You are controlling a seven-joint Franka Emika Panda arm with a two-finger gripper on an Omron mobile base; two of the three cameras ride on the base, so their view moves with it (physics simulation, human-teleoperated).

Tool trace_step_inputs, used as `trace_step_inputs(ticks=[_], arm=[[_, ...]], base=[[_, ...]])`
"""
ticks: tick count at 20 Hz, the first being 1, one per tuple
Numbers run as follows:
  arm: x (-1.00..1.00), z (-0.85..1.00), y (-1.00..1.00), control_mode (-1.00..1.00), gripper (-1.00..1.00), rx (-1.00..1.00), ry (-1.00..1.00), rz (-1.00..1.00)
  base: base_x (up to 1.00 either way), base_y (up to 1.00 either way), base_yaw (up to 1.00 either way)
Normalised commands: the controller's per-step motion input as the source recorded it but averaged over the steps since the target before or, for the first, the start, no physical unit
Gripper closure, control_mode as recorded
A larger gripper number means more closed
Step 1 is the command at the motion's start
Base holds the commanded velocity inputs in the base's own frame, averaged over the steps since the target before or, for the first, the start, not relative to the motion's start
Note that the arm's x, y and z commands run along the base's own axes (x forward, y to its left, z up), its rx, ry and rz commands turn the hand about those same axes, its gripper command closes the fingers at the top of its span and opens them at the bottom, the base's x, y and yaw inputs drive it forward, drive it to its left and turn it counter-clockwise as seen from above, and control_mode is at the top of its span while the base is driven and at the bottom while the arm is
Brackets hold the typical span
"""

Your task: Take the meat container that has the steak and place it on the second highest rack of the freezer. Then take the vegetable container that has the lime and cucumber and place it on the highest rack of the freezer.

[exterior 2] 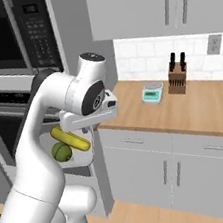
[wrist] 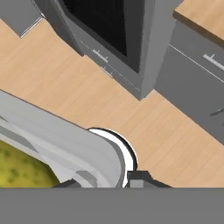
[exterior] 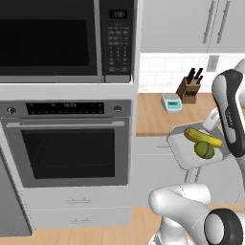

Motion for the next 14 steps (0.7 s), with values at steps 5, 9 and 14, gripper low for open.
trace_step_inputs(ticks=[5, 9, 14], arm=[[0.00, 0.00, 0.00, 1.00, 1.00, 0.00, 0.00, 0.00], [0.00, 0.00, 0.00, 1.00, 1.00, 0.00, 0.00, 0.00], [0.00, 0.00, 0.00, 1.00, 1.00, 0.00, 0.00, 0.00]], base=[[-0.04, 1.00, 0.00], [0.00, 1.00, 0.00], [-0.04, 1.00, 0.00]])
